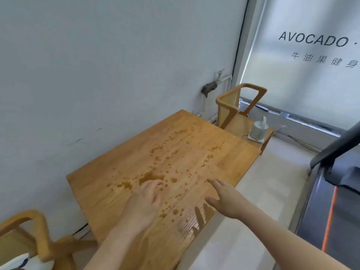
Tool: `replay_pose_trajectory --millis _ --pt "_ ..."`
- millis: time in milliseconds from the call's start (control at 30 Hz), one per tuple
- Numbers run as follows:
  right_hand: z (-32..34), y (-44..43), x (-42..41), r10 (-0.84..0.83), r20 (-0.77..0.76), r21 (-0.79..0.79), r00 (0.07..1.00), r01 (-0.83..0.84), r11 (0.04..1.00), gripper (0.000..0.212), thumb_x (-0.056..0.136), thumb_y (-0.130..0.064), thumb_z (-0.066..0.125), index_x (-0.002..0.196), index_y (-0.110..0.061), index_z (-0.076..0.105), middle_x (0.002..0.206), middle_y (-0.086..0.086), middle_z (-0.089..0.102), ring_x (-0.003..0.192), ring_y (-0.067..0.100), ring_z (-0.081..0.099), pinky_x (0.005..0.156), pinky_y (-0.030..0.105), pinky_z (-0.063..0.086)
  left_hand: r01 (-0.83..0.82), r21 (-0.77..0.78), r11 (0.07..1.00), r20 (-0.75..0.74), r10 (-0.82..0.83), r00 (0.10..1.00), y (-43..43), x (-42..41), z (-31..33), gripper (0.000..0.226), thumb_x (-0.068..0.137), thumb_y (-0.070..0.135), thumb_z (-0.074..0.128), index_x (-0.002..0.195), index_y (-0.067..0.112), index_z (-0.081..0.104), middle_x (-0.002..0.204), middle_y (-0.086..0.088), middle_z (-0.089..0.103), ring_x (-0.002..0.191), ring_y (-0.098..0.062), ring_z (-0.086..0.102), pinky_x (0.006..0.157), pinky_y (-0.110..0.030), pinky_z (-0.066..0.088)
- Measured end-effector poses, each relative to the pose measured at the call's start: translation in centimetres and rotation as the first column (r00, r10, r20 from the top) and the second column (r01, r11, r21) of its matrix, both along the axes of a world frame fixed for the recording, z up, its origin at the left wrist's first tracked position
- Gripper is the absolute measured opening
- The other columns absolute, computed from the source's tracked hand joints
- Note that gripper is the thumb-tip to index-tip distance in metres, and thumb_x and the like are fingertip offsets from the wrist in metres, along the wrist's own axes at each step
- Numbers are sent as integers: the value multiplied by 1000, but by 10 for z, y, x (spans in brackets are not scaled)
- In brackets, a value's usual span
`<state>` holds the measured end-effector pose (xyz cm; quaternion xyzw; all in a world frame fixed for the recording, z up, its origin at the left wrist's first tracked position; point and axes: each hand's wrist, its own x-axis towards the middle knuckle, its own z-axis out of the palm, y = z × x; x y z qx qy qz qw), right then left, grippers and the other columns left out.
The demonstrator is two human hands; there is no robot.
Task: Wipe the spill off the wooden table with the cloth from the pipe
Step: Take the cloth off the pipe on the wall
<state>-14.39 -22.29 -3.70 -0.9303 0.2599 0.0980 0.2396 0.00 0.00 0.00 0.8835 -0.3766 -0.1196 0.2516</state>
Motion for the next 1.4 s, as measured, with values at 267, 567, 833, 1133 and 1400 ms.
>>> replay_pose_trajectory --millis 267,567,833,1133,1400 --pt "-22 -131 -1 -213 48 127 976 205 970 50 97 -25 54 144 -16 42 139 9 53 123 23 52 100 33 41 -170 -81 982 -141 158 977 -111 -26 -50 30 98 23 43 122 31 59 115 19 58 91 2 54 79 -19 46" --pt "-39 -245 40 -338 69 278 939 307 910 37 95 -19 55 132 -21 56 118 5 62 105 20 58 75 29 47 -260 -107 960 -327 213 921 -235 -29 -87 32 96 18 43 121 27 61 118 14 62 97 -4 58 91 -23 46" --pt "-38 -320 138 -131 37 252 991 117 960 33 97 -20 54 130 -20 57 111 6 68 93 21 63 77 34 48 -523 -138 841 -560 369 742 -342 30 -83 26 97 22 41 113 27 61 97 8 66 63 -5 55 56 -18 41" --pt "-30 -419 184 -533 -183 818 826 429 383 24 103 -22 45 122 -15 57 108 13 68 78 22 63 68 32 48 -862 -55 504 -954 229 195 -452 75 -72 26 97 13 41 105 18 65 98 -7 72 85 -18 66 76 -29 53" --pt "-54 -559 241 -521 -296 923 801 380 60 38 100 -38 46 130 -16 57 118 14 68 112 24 62 78 36 51 -898 -82 431 -907 342 247 -579 101 -74 34 86 -7 44 98 17 66 93 -6 68 74 -15 56 65 -29 44"
